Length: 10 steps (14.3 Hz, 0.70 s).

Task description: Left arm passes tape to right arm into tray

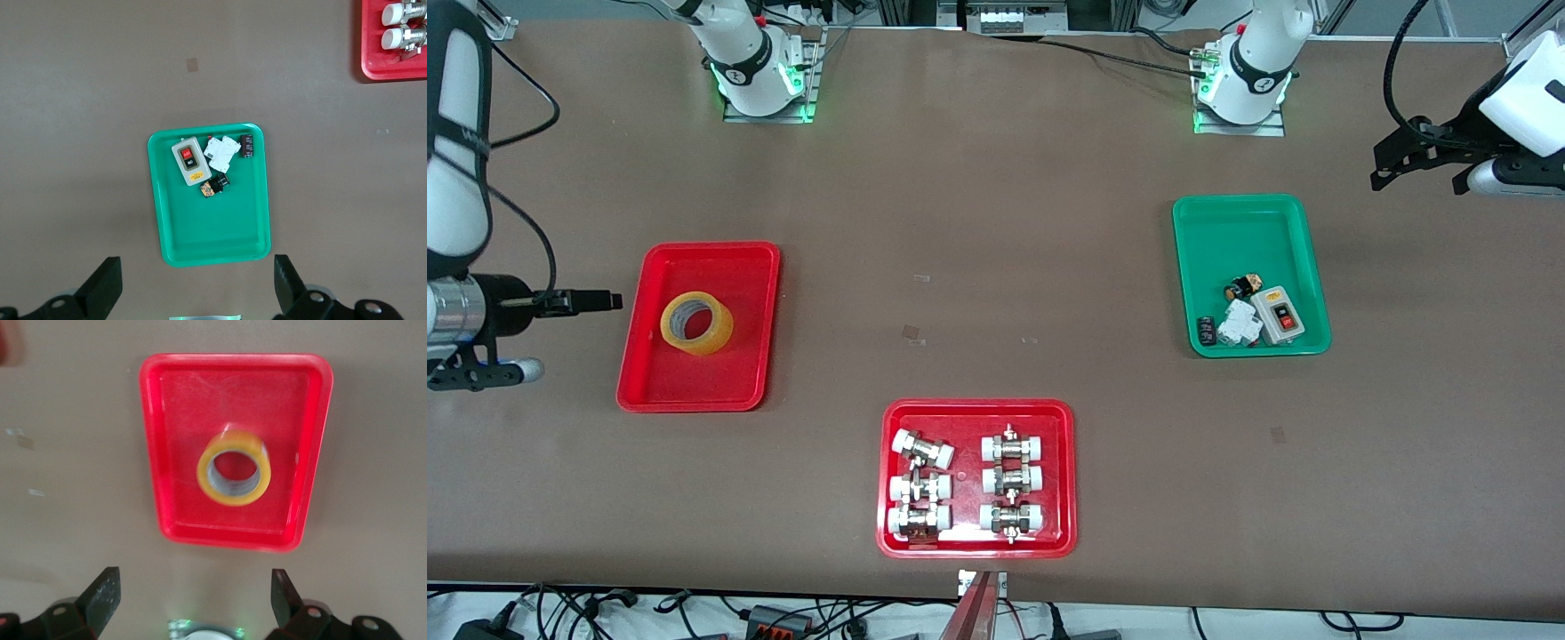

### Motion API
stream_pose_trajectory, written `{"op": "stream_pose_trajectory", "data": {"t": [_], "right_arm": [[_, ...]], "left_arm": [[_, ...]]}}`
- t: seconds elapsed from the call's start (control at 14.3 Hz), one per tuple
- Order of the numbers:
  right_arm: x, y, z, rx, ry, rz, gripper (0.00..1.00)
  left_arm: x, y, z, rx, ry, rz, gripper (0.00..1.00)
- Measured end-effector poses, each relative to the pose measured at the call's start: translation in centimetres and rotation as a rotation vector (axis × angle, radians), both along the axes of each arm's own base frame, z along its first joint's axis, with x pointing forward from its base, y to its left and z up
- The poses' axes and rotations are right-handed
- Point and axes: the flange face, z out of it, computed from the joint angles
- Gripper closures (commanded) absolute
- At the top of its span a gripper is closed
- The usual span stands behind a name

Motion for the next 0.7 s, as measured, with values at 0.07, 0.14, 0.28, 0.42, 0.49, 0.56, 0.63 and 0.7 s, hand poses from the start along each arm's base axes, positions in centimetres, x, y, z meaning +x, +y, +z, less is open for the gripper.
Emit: {"op": "stream_pose_trajectory", "data": {"t": [0.07,0.14,0.28,0.42,0.49,0.56,0.63,0.7], "right_arm": [[0.0,1.0,1.9,-0.042,-0.012,-0.022,0.00],[-0.1,1.5,3.4,-0.083,-0.034,-0.029,0.00],[-0.3,1.6,5.2,-0.121,-0.067,-0.030,0.00],[0.0,1.2,6.1,-0.129,-0.113,-0.036,0.00],[0.3,1.1,6.4,-0.130,-0.142,-0.040,0.00],[0.5,0.9,6.7,-0.131,-0.162,-0.042,0.00],[0.6,0.8,6.9,-0.131,-0.177,-0.045,0.00],[0.8,0.7,7.3,-0.132,-0.204,-0.048,0.00]], "left_arm": [[0.0,0.0,0.0,0.000,0.000,0.000,0.00],[0.0,0.0,0.0,0.000,0.000,0.000,0.00],[0.0,0.0,0.0,0.000,0.000,0.000,0.00],[0.0,-0.2,0.0,0.000,-0.001,-0.003,0.00],[0.0,-0.4,0.0,0.000,-0.001,-0.007,0.00],[0.0,-0.5,0.0,0.001,-0.001,-0.009,0.00],[0.0,-0.6,0.0,0.001,-0.001,-0.011,0.00],[0.0,-0.6,0.0,0.001,-0.001,-0.011,0.00]]}}
